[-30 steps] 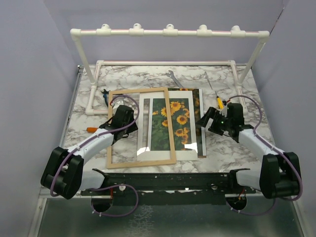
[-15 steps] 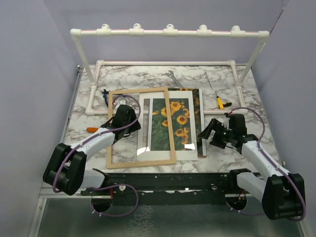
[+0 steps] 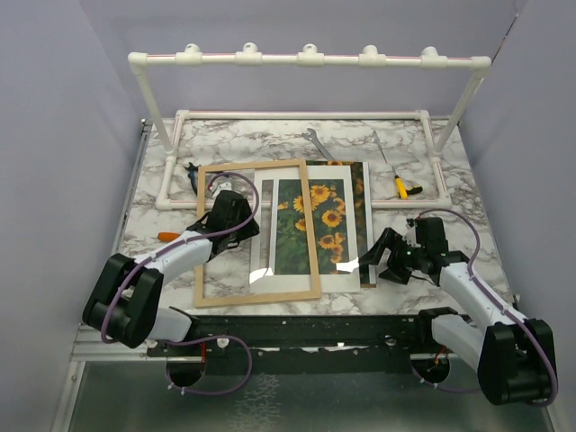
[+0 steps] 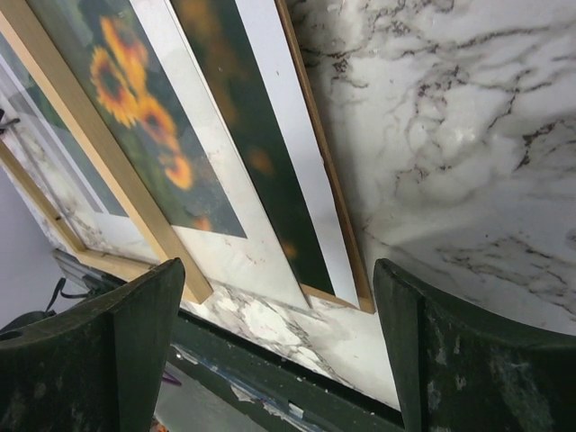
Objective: Take the photo out of the frame
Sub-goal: Remove the photo from the photo frame.
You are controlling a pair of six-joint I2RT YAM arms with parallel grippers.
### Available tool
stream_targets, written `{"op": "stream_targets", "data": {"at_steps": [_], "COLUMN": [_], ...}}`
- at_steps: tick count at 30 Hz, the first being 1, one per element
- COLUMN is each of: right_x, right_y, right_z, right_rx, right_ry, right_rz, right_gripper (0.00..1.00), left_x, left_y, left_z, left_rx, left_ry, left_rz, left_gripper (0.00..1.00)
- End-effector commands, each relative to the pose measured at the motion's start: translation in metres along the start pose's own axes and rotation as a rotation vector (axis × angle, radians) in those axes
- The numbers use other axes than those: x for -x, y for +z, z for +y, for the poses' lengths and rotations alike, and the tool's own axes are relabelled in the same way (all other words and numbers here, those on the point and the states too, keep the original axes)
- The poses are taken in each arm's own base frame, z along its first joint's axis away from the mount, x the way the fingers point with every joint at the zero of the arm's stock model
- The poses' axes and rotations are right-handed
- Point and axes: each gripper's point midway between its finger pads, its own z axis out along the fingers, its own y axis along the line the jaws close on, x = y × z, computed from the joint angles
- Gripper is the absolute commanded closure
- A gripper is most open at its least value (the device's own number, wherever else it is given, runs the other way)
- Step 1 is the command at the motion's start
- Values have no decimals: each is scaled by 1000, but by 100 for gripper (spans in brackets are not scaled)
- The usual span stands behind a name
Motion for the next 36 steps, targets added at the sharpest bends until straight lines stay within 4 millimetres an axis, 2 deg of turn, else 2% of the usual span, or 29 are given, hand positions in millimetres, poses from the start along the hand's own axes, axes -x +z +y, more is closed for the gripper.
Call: {"op": "stream_targets", "data": {"at_steps": [1,7,17,23,36], "right_x": [-16,-26,-33,-30,-32], "right_y": [-7,-9,-2,-7,-7], "right_z": [-4,-2,3,10,9], "right_rx": [-10,7,66,82,76], "right_ry": [48,68,99,84,87], "right_rz": [39,76,121,114,118], "right_gripper": [11,11,13,14,12], "left_x": [8,10,14,11,12], "left_y": [3,8,7,11,13], "left_z": [-6,-6,-5,-1,-2], "left_rx": [-21,-17,-20,-6,-12], "left_ry": [9,10,9,10,8], "left_rz": [-13,-15,-23,-12,-10], "left_gripper": [44,44,44,44,44]}}
